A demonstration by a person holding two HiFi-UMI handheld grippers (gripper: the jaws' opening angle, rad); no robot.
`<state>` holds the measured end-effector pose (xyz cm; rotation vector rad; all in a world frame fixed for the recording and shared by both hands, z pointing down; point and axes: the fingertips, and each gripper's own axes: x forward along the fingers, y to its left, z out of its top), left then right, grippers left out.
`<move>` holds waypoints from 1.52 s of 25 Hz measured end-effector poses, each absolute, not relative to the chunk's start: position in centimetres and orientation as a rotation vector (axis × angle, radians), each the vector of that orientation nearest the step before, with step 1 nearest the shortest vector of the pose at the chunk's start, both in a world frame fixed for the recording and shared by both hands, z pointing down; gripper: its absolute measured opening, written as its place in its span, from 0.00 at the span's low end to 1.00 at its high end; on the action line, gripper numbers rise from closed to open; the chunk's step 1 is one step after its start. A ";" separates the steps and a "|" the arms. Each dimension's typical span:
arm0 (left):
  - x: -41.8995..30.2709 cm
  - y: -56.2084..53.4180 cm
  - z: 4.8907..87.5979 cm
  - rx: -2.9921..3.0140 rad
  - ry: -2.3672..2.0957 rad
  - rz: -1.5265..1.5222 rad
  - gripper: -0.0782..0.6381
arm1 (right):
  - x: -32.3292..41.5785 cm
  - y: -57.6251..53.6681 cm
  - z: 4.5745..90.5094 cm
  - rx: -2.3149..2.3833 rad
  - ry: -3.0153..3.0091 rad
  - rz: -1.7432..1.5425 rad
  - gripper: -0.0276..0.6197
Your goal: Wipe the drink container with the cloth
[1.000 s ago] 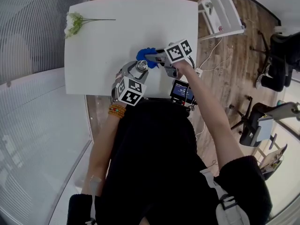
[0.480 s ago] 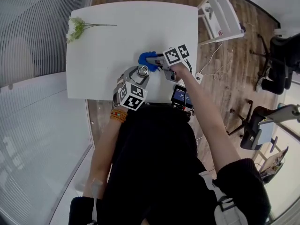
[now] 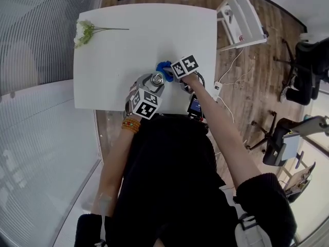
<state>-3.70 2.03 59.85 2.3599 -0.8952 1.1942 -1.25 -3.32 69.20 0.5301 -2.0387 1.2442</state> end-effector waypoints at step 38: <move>-3.2 2.6 58.0 2.661 -0.591 1.082 0.45 | -0.2 -5.4 54.7 0.262 -2.494 1.376 0.23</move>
